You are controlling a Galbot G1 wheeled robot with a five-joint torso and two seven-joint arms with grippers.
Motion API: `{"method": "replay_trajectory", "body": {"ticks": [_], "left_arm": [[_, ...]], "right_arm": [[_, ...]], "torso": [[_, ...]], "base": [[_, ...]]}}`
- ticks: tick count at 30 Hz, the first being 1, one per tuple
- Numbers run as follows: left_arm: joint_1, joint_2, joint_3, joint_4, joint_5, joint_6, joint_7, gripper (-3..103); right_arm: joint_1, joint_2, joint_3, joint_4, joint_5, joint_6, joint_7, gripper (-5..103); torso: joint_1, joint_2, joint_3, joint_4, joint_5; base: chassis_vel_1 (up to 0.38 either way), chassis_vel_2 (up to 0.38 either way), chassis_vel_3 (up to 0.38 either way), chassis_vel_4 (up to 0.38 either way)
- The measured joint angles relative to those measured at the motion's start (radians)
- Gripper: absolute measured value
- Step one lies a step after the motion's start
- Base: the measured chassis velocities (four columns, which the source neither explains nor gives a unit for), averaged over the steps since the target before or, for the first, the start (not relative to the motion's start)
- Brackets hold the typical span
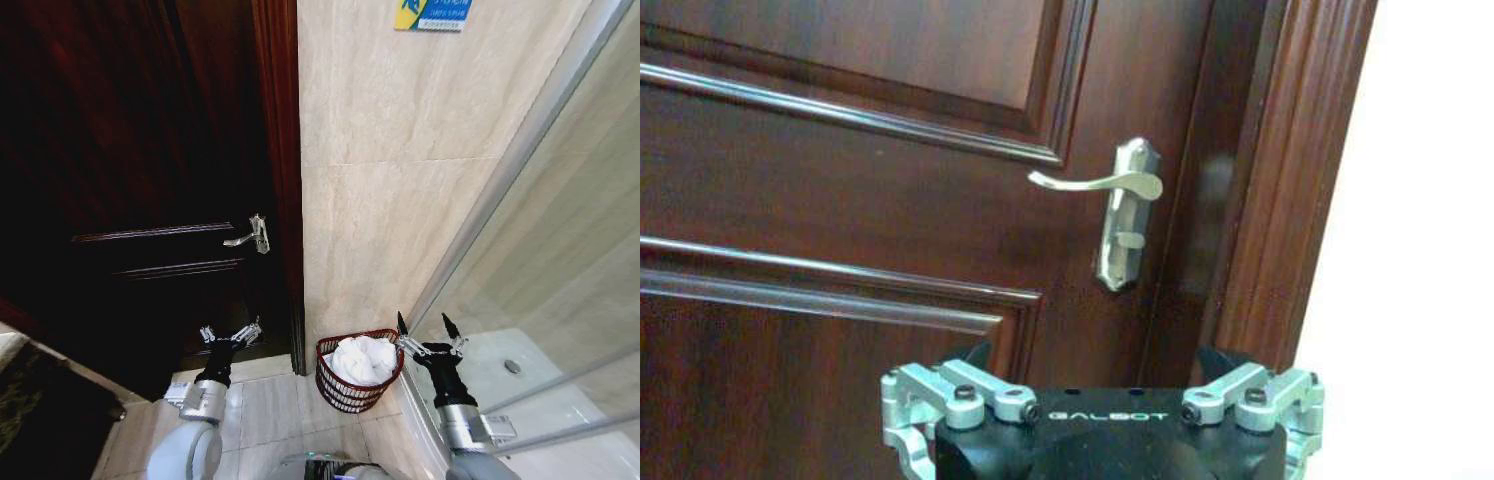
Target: Discard the used towel into the hamper.
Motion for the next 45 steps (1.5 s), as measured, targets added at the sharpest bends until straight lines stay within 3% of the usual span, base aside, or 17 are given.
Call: {"method": "replay_trajectory", "body": {"ticks": [45], "left_arm": [[0.000,0.000,0.000,0.000,0.000,0.000,0.000,100]], "right_arm": [[0.000,0.000,0.000,0.000,0.000,0.000,0.000,100]], "torso": [[0.000,0.000,0.000,0.0001,0.0000]], "base": [[0.028,0.030,0.029,0.033]]}}
